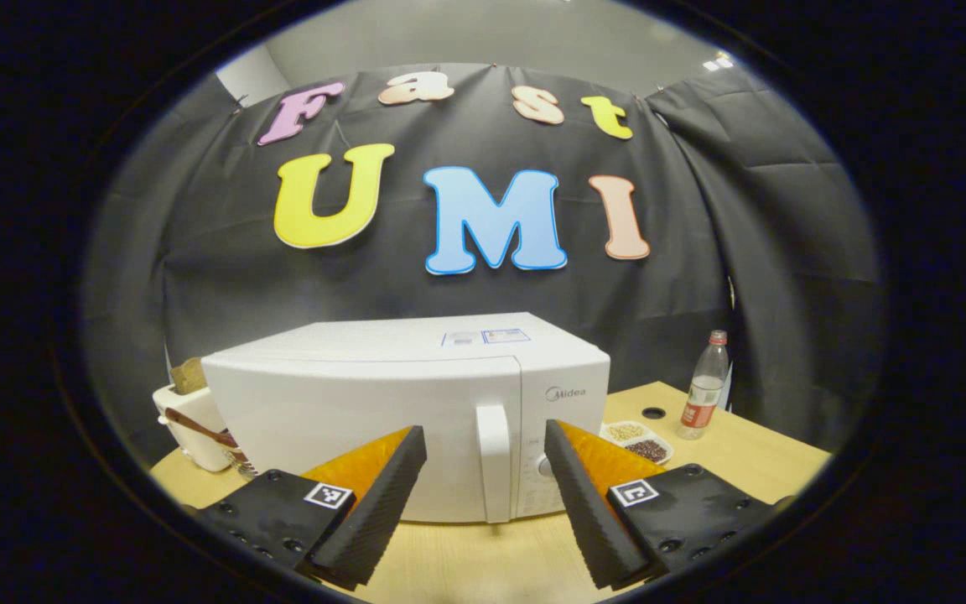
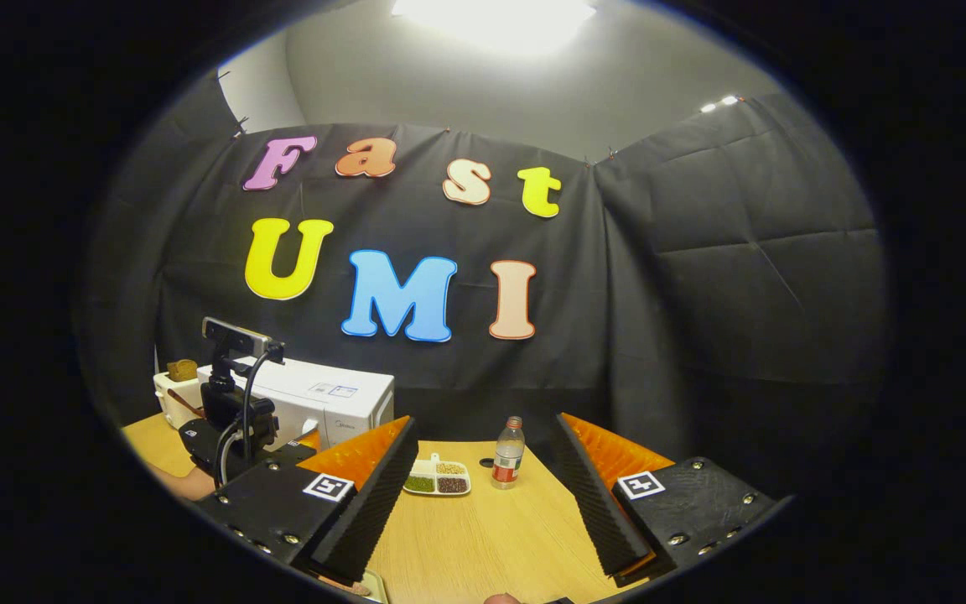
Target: Open the microwave oven with the left hand, put the food in, and close the microwave oven.
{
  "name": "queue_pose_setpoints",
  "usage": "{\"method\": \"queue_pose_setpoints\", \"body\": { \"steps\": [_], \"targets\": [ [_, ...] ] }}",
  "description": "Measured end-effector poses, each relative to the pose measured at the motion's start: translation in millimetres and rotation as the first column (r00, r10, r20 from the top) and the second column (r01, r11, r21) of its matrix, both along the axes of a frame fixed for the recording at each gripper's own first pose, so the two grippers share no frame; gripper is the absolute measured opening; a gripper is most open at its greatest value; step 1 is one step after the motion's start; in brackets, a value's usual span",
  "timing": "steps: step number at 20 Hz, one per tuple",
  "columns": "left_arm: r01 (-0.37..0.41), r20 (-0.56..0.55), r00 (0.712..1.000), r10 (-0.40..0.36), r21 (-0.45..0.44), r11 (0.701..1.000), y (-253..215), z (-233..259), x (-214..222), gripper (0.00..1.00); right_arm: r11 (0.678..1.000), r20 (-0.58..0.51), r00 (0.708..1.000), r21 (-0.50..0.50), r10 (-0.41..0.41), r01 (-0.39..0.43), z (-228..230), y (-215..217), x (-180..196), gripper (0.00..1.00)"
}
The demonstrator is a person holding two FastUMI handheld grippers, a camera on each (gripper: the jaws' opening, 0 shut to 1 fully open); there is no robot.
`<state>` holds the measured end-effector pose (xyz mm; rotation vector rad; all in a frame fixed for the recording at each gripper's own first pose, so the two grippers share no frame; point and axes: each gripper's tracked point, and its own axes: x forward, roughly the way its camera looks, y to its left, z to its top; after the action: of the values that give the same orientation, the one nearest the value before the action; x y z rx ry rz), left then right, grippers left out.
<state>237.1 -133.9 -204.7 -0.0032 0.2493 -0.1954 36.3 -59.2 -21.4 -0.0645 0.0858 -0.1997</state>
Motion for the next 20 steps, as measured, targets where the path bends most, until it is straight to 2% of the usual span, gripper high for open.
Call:
{"method": "queue_pose_setpoints", "body": {
  "steps": [6, 11, 16, 19, 20],
  "targets": [
    [0.018, -0.055, 0.998, -0.016, 0.023, 1.0, -8.3, -34.4, 19.8, 0.95, 0.999, -0.022, 0.999, -0.017, -0.049, 0.048, -2.4, -5.4, -4.6, 0.98],
    [0.035, -0.09, 0.995, -0.033, 0.018, 0.999, -16.3, -49.9, 23.6, 0.77, 0.997, -0.036, 0.997, -0.022, -0.073, 0.072, -6.9, -9.0, -7.1, 0.98],
    [0.007, -0.087, 0.996, -0.005, 0.024, 1.0, -10.7, -45.8, 23.8, 0.43, 0.996, -0.034, 0.996, -0.02, -0.084, 0.084, -4.4, -12.6, -11.3, 0.98],
    [0.013, -0.097, 0.995, -0.011, 0.015, 1.0, -10.2, -48.1, 24.1, 0.34, 0.997, -0.033, 0.996, -0.02, -0.077, 0.077, -4.1, -13.3, -12.6, 0.98],
    [0.01, -0.099, 0.995, -0.008, 0.017, 1.0, -10.2, -47.0, 24.7, 0.26, 0.997, -0.033, 0.997, -0.02, -0.072, 0.071, -3.8, -12.5, -13.8, 0.98]
  ]
}}
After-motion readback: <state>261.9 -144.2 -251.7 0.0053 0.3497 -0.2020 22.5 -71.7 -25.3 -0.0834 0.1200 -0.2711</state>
